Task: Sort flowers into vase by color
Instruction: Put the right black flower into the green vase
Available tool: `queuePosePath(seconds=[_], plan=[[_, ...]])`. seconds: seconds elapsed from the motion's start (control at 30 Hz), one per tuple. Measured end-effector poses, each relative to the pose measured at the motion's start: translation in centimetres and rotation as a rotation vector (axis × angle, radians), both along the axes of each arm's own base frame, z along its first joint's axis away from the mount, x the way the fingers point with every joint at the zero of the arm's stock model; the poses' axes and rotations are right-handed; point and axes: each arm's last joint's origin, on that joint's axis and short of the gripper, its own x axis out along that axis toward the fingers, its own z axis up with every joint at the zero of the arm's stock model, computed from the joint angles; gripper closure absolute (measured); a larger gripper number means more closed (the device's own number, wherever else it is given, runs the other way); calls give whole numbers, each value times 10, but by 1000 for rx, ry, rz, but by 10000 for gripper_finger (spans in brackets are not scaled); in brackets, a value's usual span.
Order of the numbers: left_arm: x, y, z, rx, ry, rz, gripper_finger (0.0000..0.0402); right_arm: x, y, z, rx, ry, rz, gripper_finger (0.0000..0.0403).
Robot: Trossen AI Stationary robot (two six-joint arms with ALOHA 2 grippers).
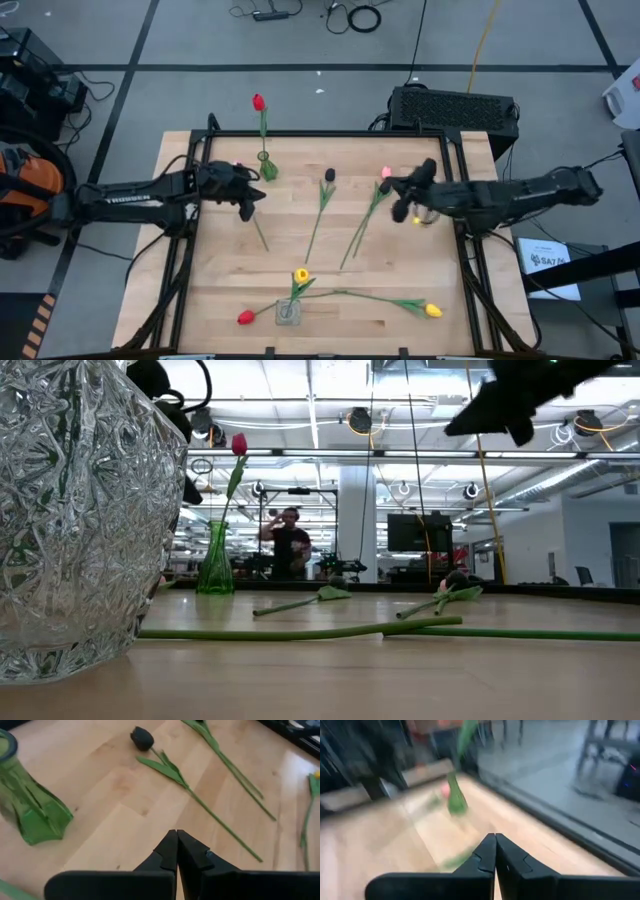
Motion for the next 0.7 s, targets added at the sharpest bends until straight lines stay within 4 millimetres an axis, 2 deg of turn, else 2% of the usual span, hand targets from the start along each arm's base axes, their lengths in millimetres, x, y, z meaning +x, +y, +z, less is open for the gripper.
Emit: queuePosePath(seconds=[0.17, 0.27, 0.37, 0.5, 0.7], plan=[[-3, 5, -1, 32, 21, -31, 394, 35, -13, 24, 168, 226, -249, 403], [-3, 8, 0, 30, 10, -17, 394, 51, -24, 34, 330, 217, -429, 403], [-3, 9, 0, 23, 5, -21, 394, 65, -37, 36, 515, 223, -530, 401], [-3, 9, 0, 13, 3, -37, 394, 81, -52, 16, 625, 320, -580, 385], [-4, 9, 0, 12, 4, -37, 394, 97, -68, -19, 768, 464, -661, 340]])
